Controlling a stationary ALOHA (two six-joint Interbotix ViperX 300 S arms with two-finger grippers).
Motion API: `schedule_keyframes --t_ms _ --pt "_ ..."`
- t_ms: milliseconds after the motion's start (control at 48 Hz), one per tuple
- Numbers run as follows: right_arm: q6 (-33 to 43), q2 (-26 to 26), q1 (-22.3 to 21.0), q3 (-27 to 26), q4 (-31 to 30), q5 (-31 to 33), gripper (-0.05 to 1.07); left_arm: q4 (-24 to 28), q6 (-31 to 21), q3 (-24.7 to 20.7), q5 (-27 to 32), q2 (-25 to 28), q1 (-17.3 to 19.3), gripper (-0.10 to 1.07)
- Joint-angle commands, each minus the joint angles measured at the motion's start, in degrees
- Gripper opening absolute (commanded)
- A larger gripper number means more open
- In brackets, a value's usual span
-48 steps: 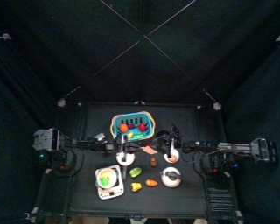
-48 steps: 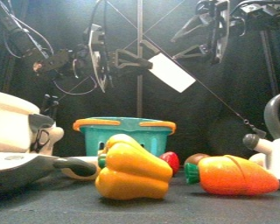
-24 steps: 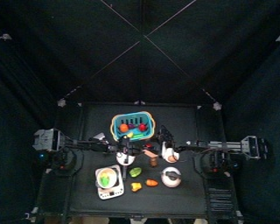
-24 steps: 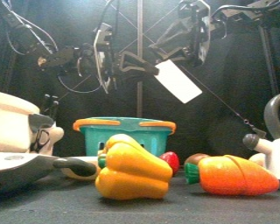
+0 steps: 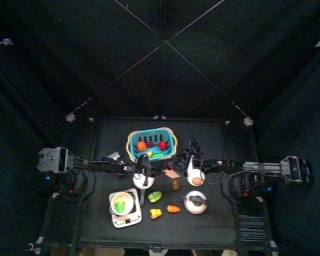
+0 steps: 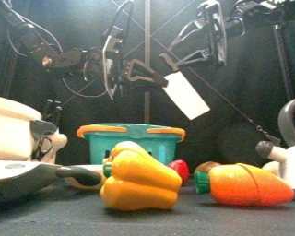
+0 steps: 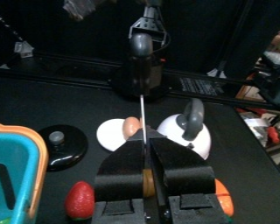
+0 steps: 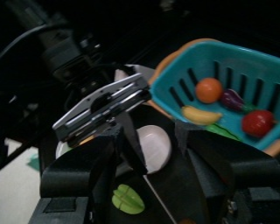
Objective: Flip knife
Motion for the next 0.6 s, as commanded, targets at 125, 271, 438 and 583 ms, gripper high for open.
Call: schedule_keyframes --t_ms 125,271,438,583 --pt "0.62 -0.26 5.27 -4.83 2.55 12.13 0.86 -11.69 12.22 -4.04 0.09 -0.18 -0.18 0.34" --pt "0.7 2.29 6.68 -8.44 1.14 18.81 0.86 -19.78 20.3 -6.33 0.09 0.18 -0.26 0.34" --pt "0.79 5.98 6.5 -11.16 -3.69 19.95 0.86 -30.06 26.02 -10.63 -0.44 2.46 -0.26 0.34" --pt "0.7 7.91 6.24 -12.39 -5.27 22.94 0.86 -33.13 27.86 -14.68 -0.53 4.39 -0.62 0.34"
